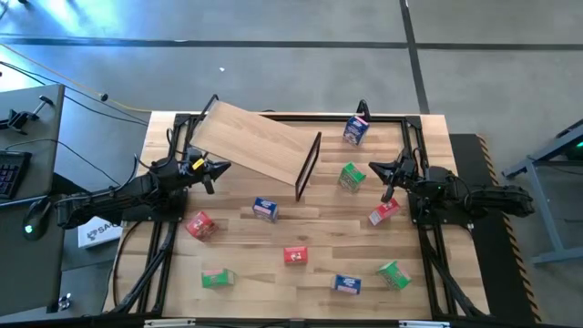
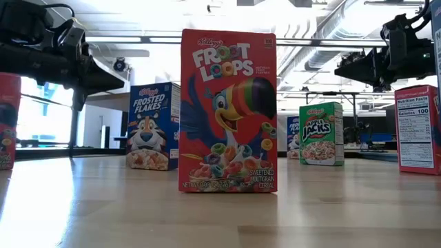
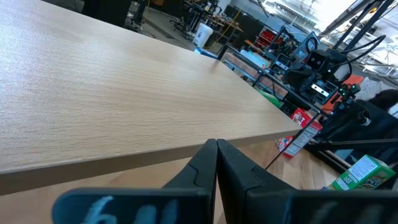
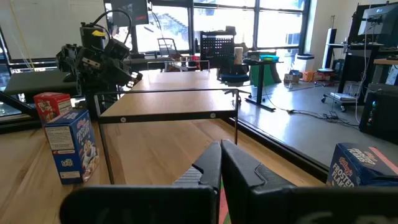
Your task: Stack cereal on shelf
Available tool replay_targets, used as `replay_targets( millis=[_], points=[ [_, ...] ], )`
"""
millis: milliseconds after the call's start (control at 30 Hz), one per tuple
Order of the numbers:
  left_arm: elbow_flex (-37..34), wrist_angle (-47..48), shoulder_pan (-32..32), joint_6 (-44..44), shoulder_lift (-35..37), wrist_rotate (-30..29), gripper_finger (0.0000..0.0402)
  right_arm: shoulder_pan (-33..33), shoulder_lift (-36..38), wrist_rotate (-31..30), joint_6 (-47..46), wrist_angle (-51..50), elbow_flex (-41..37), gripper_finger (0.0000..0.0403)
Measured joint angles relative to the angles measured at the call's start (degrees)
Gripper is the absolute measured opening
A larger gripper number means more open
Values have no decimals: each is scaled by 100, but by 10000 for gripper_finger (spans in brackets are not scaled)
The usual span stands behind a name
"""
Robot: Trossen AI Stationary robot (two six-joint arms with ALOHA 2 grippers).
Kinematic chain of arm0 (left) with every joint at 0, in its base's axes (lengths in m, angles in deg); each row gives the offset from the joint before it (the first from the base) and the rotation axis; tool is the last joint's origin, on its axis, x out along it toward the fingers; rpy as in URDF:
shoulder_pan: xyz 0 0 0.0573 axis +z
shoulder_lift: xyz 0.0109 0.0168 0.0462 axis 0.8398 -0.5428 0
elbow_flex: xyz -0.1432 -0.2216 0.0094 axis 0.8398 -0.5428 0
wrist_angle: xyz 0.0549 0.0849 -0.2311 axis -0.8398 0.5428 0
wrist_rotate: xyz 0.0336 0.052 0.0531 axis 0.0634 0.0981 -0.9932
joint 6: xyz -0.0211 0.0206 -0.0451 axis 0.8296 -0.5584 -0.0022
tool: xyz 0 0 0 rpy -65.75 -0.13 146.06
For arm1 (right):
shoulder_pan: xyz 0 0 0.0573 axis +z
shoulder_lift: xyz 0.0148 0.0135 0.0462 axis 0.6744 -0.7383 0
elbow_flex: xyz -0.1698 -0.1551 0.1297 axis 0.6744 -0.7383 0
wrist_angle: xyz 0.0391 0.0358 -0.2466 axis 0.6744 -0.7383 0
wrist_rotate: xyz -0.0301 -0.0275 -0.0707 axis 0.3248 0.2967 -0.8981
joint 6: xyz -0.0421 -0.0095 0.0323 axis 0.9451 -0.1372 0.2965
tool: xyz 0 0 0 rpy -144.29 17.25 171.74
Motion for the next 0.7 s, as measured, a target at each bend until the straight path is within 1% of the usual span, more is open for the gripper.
replay_targets(
  millis=[133,267,367,467,600,700],
  points=[
    [0,-288,0,-4,2,-4,3,1,1,0,0,0,1,0],
    [-1,-307,0,-512,2,-429,3,2,0,0,2,2,0,0],
    [-2,-340,0,-740,-2,-562,3,2,0,0,1,1,0,0],
    [-2,-804,0,-960,-2,-755,3,2,0,0,0,0,1,0],
    [-1,-1489,2,-1392,0,-743,3,2,0,0,1,0,2,0],
    [-2,-1821,0,-1510,-2,-784,3,1,-2,0,2,0,1,0]
  ],
)
